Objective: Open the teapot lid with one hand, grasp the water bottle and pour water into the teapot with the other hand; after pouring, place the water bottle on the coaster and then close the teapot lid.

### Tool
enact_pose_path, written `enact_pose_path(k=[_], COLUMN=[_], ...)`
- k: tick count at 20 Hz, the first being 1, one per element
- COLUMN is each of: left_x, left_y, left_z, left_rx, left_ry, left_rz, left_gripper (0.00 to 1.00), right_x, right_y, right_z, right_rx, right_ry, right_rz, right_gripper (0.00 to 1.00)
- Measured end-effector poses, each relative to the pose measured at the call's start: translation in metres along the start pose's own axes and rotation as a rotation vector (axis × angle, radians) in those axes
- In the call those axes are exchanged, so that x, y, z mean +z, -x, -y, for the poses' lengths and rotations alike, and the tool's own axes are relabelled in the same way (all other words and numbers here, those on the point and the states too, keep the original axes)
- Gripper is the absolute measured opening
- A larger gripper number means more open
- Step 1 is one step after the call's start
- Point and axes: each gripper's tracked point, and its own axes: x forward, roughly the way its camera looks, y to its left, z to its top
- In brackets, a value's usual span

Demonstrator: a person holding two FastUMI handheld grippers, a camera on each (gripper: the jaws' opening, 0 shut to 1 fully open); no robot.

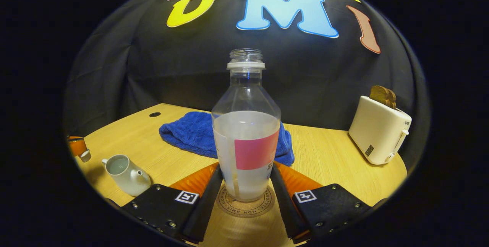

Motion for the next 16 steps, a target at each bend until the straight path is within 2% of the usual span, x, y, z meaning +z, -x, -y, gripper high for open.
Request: enact_pose_path(k=[8, 9, 10, 16], left_x=[0.000, 0.000, 0.002, 0.016], left_y=[-0.001, 0.000, 0.000, -0.003], left_z=[0.002, 0.002, 0.003, 0.019], left_rx=[-0.004, -0.004, -0.006, -0.033], left_ry=[0.005, 0.006, 0.006, -0.001], left_rz=[0.001, 0.002, 0.003, 0.024], left_gripper=[0.16, 0.15, 0.16, 0.17], right_x=[-0.006, -0.004, 0.000, 0.010], right_y=[0.002, 0.005, 0.008, 0.029], right_z=[-0.001, -0.001, 0.001, 0.009], right_rx=[-0.007, -0.011, -0.016, -0.038], right_ry=[-0.010, -0.005, -0.006, -0.010], right_rz=[0.009, 0.018, 0.032, 0.077], right_gripper=[0.78, 0.84, 0.95, 0.96])
